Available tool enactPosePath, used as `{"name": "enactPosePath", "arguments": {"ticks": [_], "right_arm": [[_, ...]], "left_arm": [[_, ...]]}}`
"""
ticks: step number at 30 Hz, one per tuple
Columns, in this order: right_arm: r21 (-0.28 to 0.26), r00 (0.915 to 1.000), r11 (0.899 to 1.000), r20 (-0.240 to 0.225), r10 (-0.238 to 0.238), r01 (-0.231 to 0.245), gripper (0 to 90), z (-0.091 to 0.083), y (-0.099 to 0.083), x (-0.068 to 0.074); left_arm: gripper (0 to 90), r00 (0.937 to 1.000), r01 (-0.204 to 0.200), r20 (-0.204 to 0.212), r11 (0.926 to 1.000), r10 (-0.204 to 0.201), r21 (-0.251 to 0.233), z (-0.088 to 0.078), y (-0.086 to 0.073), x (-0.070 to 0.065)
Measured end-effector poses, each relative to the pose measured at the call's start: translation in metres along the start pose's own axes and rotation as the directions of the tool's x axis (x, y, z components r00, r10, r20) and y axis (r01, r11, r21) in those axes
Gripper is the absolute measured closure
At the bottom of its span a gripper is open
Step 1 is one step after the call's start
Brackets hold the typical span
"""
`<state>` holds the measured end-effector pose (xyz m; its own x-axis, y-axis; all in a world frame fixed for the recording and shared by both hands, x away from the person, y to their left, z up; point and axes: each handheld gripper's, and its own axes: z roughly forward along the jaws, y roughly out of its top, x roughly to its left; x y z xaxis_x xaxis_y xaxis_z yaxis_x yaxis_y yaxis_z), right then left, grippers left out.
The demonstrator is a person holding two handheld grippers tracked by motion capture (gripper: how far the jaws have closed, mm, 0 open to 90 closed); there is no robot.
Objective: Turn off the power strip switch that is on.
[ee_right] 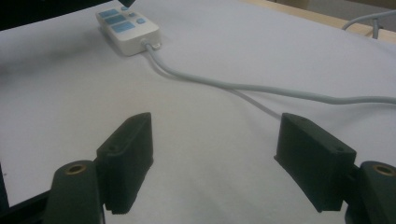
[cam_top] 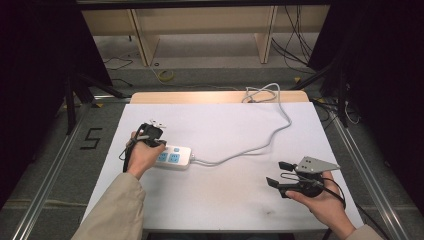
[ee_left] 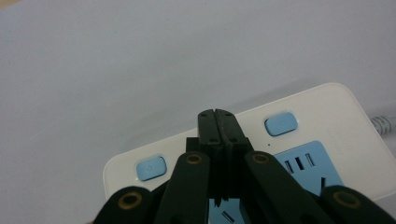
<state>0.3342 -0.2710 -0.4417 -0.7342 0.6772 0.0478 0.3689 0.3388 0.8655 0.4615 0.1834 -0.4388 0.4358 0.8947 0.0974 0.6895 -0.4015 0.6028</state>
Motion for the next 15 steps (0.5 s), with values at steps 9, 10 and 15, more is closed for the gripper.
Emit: {"name": "enactPosePath", "arguments": {"ticks": [9, 10, 15], "right_arm": [[0.004, 1.0, 1.0, -0.002, 0.003, -0.003, 27.6, 0.0003, -0.0001, 0.0005], [0.003, 1.0, 1.0, -0.003, 0.003, -0.003, 27.6, 0.0005, -0.0001, 0.0004], [0.005, 1.0, 1.0, -0.003, 0.003, -0.003, 27.6, 0.0005, -0.0003, 0.0003]], "left_arm": [[89.8, 0.9998, -0.018, -0.001, 0.9998, 0.018, 0.013, -0.0003, 0.0028, -0.0012], [89.8, 0.9999, -0.017, 0.0, 0.9997, 0.017, 0.016, 0.0002, 0.0027, -0.001], [89.8, 0.9997, -0.025, 0.009, 0.9989, 0.025, 0.038, 0.0036, 0.0033, -0.001]]}}
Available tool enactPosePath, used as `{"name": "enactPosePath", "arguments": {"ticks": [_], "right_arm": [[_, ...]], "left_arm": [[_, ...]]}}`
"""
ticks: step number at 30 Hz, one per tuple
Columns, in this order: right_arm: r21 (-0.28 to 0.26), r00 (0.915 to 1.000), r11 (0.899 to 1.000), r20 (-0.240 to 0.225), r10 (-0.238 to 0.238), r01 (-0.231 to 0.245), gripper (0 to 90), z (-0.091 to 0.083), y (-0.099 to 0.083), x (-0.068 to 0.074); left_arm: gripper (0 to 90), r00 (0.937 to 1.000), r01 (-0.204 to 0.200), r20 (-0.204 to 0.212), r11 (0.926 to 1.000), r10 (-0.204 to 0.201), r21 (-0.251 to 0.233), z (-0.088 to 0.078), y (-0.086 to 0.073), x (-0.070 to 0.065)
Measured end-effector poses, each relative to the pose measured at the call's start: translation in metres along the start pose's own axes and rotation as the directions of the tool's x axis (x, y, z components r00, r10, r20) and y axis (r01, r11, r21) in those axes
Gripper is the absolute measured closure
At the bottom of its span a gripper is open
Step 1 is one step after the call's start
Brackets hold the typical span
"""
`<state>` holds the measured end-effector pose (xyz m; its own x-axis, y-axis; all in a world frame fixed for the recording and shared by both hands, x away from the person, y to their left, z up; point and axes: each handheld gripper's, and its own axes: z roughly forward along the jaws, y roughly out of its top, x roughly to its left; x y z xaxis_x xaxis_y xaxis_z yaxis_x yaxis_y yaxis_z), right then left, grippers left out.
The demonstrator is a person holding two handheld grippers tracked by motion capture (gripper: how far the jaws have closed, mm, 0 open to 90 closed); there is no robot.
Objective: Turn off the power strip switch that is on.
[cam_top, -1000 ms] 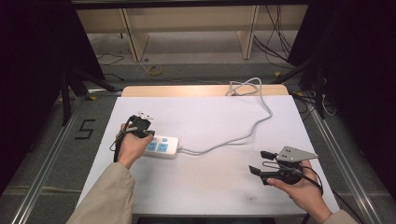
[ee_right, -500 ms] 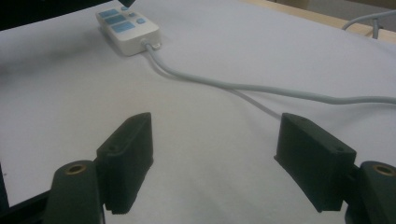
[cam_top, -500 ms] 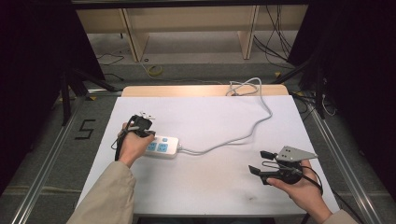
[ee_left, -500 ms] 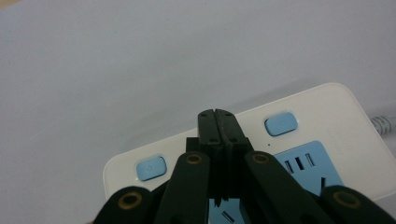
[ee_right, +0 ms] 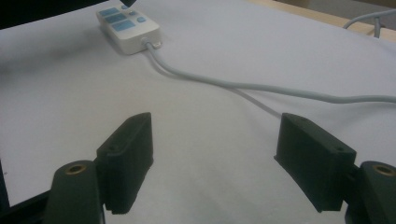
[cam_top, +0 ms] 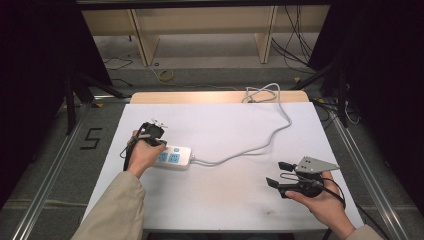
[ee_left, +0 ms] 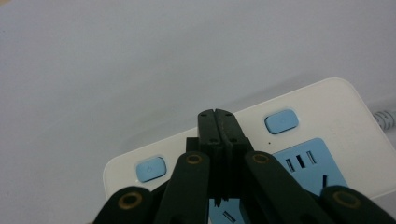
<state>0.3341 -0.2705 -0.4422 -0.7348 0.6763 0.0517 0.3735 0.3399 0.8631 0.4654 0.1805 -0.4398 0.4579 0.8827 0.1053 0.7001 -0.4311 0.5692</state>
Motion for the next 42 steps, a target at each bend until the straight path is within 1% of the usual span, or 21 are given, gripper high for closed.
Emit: {"name": "enactPosePath", "arguments": {"ticks": [3, 6, 14, 22, 27, 34, 37, 40, 42], "right_arm": [[0.001, 1.0, 1.0, 0.0, -0.002, 0.002, 27.6, -0.0003, -0.0002, 0.0], [0.001, 1.0, 1.0, -0.001, -0.001, 0.001, 27.6, 0.0, -0.0001, 0.0], [0.002, 1.0, 1.0, 0.001, -0.003, 0.003, 27.6, -0.0003, -0.0002, -0.0001], [0.01, 1.0, 1.0, 0.001, -0.009, 0.009, 27.7, 0.0, -0.0004, 0.0001], [0.012, 1.0, 1.0, 0.002, -0.009, 0.009, 27.7, 0.0001, -0.0005, 0.0003], [0.007, 1.0, 1.0, 0.002, -0.009, 0.009, 27.7, -0.0003, -0.0006, 0.0005], [0.007, 0.9999, 1.0, 0.004, -0.01, 0.01, 27.7, -0.0005, -0.0005, 0.0008], [0.007, 1.0, 1.0, 0.002, -0.008, 0.008, 27.7, -0.0002, -0.0005, 0.0008], [0.006, 1.0, 1.0, 0.002, -0.008, 0.008, 27.7, -0.0002, -0.0004, 0.0009]], "left_arm": [[89.8, 1.0, -0.008, 0.005, 0.9999, 0.008, 0.014, 0.0021, 0.0011, -0.0017], [89.8, 0.9999, -0.015, 0.001, 0.9996, 0.015, 0.024, 0.0041, 0.002, -0.0023], [89.8, 0.9998, -0.017, 0.006, 0.9987, 0.017, 0.047, 0.0088, 0.0024, -0.001], [89.8, 0.9998, -0.019, 0.007, 0.9986, 0.019, 0.049, 0.0101, 0.0042, -0.001], [89.8, 0.9994, -0.035, 0.008, 0.9978, 0.034, 0.057, 0.0102, 0.0049, -0.0009], [89.9, 0.9991, -0.042, -0.006, 0.9976, 0.042, 0.056, 0.0105, 0.0046, -0.0035], [89.9, 0.9982, -0.057, -0.015, 0.9967, 0.058, 0.058, 0.0105, 0.0048, -0.0048], [89.9, 0.9992, -0.037, -0.01, 0.9975, 0.038, 0.06, 0.0105, 0.005, -0.0041], [89.9, 0.9993, -0.035, -0.008, 0.9974, 0.036, 0.063, 0.0105, 0.0052, -0.0038]]}}
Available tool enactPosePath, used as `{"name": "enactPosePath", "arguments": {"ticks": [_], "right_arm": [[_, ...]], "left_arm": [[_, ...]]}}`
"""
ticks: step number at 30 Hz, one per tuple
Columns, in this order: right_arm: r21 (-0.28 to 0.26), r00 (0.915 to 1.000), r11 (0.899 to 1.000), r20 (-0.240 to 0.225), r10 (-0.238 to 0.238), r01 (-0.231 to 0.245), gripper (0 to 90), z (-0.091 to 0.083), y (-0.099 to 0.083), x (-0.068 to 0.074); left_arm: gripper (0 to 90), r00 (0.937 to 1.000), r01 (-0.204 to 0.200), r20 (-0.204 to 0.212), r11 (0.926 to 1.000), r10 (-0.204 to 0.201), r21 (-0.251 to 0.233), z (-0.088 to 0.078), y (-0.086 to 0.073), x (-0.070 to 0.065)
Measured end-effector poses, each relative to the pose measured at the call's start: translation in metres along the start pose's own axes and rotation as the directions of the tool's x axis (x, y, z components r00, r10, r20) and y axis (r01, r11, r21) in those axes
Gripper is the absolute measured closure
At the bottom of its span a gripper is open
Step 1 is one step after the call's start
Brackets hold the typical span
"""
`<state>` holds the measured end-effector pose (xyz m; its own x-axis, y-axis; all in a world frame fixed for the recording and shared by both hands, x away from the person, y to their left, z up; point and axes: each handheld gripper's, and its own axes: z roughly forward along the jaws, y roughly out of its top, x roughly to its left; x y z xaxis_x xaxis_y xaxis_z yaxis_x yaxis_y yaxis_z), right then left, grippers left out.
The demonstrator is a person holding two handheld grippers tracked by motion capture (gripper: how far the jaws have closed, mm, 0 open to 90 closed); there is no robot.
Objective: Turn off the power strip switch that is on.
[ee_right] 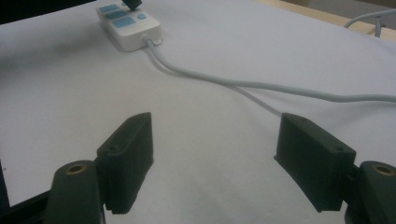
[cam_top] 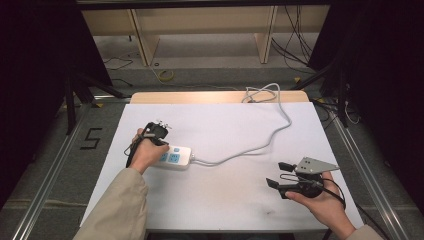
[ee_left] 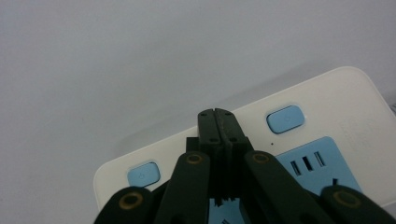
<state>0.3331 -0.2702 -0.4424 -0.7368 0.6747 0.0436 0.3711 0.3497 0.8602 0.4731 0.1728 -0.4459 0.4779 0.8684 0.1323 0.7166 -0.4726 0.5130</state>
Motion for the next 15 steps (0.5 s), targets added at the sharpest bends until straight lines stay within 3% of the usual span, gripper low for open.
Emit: {"name": "enactPosePath", "arguments": {"ticks": [11, 15], "right_arm": [[-0.003, 1.0, 1.0, 0.001, -0.002, 0.002, 27.7, -0.0002, 0.0001, 0.0001], [-0.002, 1.0, 1.0, 0.0, -0.002, 0.002, 27.7, -0.0001, 0.0001, 0.0001]], "left_arm": [[90.0, 1.0, 0.001, -0.003, 0.9999, -0.001, 0.014, 0.0005, 0.0017, -0.0007], [90.0, 0.9989, 0.022, 0.04, 0.9996, -0.023, 0.018, 0.0004, 0.0016, -0.0001]]}}
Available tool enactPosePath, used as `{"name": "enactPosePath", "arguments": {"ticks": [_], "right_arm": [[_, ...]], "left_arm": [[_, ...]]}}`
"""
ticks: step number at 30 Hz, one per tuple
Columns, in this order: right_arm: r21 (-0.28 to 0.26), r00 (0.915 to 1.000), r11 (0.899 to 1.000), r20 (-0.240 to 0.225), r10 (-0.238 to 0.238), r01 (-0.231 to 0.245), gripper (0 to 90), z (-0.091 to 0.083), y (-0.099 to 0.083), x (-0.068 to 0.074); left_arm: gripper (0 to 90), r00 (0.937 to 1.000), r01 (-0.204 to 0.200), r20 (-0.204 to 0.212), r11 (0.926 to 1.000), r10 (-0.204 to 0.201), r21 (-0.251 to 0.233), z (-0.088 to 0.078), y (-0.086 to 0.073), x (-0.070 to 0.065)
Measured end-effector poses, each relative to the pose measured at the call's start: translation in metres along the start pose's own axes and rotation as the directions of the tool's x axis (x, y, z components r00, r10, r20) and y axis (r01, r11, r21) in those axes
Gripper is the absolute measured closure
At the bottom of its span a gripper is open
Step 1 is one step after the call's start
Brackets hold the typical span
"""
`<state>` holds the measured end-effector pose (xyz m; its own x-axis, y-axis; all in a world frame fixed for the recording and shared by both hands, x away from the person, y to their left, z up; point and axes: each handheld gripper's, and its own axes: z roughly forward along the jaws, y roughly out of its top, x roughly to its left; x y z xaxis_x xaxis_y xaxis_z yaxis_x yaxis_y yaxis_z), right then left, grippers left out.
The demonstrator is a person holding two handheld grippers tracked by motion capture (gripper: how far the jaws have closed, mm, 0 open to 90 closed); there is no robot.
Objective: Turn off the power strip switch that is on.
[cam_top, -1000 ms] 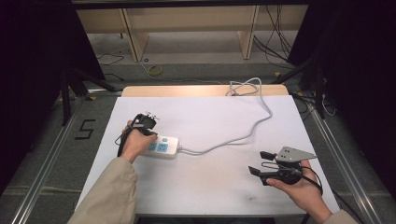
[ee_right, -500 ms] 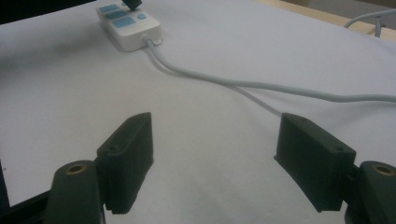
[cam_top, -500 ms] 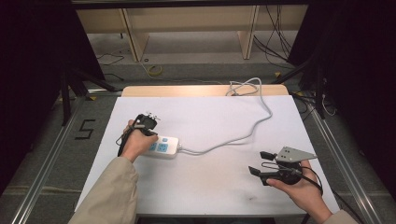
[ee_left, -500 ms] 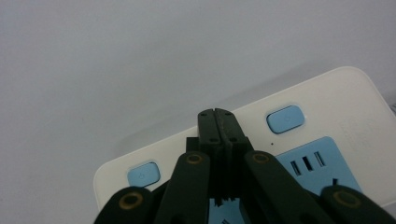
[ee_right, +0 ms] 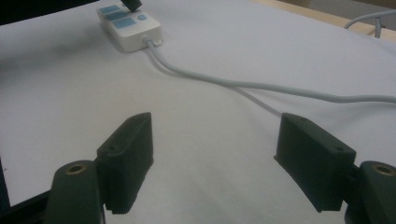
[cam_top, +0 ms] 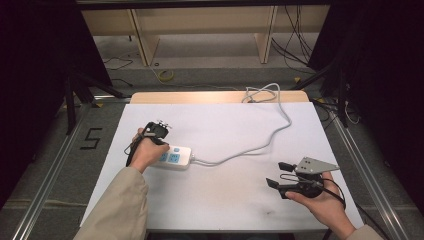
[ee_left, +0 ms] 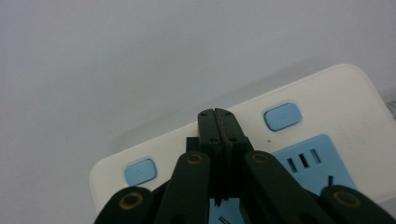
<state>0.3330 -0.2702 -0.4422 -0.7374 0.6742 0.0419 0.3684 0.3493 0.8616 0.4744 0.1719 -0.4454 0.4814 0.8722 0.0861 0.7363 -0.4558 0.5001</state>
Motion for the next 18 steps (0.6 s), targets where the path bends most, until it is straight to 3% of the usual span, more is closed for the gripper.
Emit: {"name": "enactPosePath", "arguments": {"ticks": [4, 12, 18], "right_arm": [[-0.001, 1.0, 1.0, 0.0, 0.0, 0.0, 27.7, 0.0001, 0.0001, 0.0002], [0.0, 1.0, 1.0, -0.003, -0.003, 0.003, 27.7, -0.0001, -0.0001, -0.0001], [0.005, 1.0, 1.0, -0.005, -0.004, 0.004, 27.7, 0.0007, 0.0001, 0.0002]], "left_arm": [[90.0, 0.999, -0.027, -0.037, 0.9996, 0.027, 0.012, 0.001, 0.0027, -0.0054], [90.0, 0.9998, 0.001, -0.02, 0.9999, 0.0, 0.014, 0.0001, 0.0028, -0.0023], [90.0, 0.9995, -0.014, -0.029, 0.9997, 0.015, 0.021, 0.0003, 0.0038, -0.0034]]}}
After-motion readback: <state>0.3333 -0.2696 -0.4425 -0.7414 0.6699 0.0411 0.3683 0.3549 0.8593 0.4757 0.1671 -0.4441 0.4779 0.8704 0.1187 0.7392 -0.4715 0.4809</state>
